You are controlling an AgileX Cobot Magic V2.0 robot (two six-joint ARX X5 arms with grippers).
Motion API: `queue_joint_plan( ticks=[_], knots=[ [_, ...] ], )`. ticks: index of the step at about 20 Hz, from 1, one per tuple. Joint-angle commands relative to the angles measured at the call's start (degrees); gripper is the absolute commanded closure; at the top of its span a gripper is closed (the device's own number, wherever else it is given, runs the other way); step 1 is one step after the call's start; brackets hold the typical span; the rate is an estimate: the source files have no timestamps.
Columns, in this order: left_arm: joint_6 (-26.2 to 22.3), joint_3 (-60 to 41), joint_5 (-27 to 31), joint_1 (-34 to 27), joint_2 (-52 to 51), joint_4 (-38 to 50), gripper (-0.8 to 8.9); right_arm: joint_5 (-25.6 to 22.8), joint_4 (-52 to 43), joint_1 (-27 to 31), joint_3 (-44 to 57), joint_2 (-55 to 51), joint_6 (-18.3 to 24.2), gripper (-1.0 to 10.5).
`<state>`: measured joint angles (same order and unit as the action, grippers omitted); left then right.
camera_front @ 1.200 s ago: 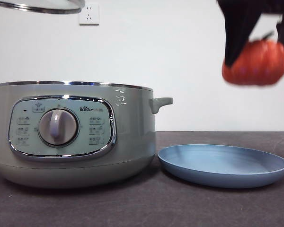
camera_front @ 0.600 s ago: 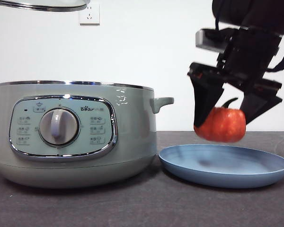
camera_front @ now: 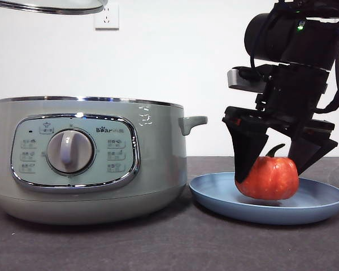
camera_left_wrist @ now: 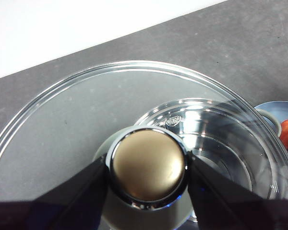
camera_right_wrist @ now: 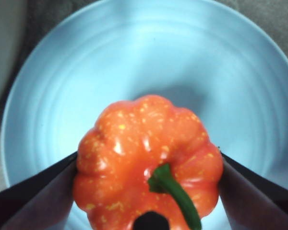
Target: Take the pumpkin out from the steamer,put the pumpkin in the blue plate,close the lid
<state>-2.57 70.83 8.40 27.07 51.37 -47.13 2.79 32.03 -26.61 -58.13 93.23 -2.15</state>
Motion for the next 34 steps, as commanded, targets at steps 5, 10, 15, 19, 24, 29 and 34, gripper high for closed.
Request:
queue_joint_plan(
  ticks=[5, 10, 15, 19, 24, 29, 34],
  knots=[
    [-0.44, 0.92, -1.86, 0.0, -0.5, 2.51, 8.22, -0.02, 1.38, -0.09, 0.35, 0.87, 0.04, 3.8],
    [-0.44, 0.92, -3.61, 0.0, 0.02, 2.47, 8.22, -0.11, 1.51, -0.09, 0.28, 0.72, -1.2, 3.7],
    [-0.22, 0.92, -4.39, 0.0, 0.02, 2.58, 8.22, -0.15, 3.02, -0.07, -0.22, -5.49, -2.8, 3.8],
    [-0.2, 0.92, -4.39, 0.0, 0.09, 3.04, 8.22, 0.07, 2.69, -0.09, -0.22, -17.22, -6.69, 3.8],
    [-0.04, 0.92, -4.48, 0.0, 4.02, 5.09, 8.22, 0.04, 2.32, -0.07, -0.22, -32.7, -7.5, 3.8],
    [-0.04, 0.9, -8.57, 0.02, 10.97, 8.59, 8.22, -0.22, 2.01, -0.07, -0.22, -43.08, -7.5, 3.8],
    [-0.04, 0.9, -10.27, 1.18, 17.73, 10.14, 8.22, -0.24, 0.48, -0.07, -0.22, -46.05, -7.5, 3.8]
  ],
)
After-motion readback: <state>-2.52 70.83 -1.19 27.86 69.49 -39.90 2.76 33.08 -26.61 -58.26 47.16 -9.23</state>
